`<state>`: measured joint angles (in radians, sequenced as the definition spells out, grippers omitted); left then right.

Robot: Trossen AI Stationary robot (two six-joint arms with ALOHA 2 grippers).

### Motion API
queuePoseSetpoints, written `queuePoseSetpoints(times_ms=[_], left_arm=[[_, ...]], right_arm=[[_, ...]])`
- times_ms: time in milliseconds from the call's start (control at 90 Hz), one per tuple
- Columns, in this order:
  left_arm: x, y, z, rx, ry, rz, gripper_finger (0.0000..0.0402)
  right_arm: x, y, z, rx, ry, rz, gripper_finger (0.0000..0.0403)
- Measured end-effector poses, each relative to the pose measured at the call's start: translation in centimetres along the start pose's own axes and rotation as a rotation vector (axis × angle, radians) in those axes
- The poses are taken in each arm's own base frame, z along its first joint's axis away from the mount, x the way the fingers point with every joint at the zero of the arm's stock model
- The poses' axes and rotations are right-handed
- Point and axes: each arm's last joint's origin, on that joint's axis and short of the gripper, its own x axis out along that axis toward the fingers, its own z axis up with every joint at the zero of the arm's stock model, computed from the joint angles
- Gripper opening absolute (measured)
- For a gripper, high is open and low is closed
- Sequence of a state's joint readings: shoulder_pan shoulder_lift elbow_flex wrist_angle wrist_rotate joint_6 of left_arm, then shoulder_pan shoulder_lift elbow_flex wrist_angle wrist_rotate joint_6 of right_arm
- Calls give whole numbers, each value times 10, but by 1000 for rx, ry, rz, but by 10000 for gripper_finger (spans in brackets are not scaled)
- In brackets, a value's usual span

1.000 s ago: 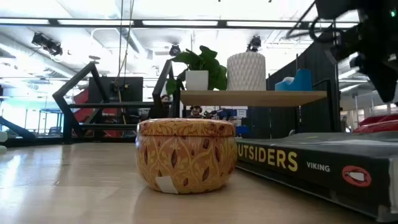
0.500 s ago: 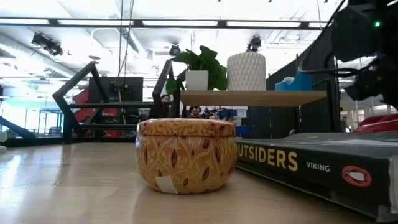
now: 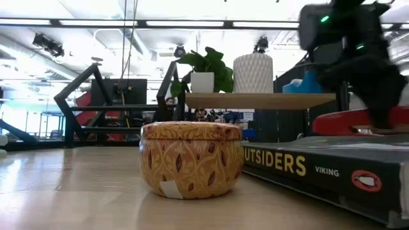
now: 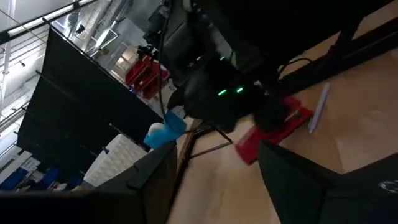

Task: Stock shelves
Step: Put the red stapler under the shelf

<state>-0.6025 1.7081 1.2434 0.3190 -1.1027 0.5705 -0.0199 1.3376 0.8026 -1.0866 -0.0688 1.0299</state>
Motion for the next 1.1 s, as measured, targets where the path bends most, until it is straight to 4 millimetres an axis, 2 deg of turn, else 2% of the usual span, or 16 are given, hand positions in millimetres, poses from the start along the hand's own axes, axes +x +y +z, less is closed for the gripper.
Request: queuePoseSetpoints(times_ms=[156,311,444,600,767,967,1100], left_arm=[[-1,0,0,1,-2,-2,203],[-1,0,0,-3,-2,-3,203],[-1,-1,0,-3,-1,-3,203],[-1,0,0,-3,0,-4,203],[-1,-1,0,-22,-1,-4,203],[-1,0,0,-23,-1,-4,203],[-1,0,0,-23,-1,-4,203]], right_arm=[[-2,-14,25,132,-70,1,107],[-4,-21,37,113,-106,20,193],[-9,-24,33,86,-135,16,262],[-22,-25,9,90,-207,-10,307],[-25,-14,-32,97,-349,-34,318],[12,5,-72,159,-537,-48,306],[37,13,-86,222,-684,-102,297]])
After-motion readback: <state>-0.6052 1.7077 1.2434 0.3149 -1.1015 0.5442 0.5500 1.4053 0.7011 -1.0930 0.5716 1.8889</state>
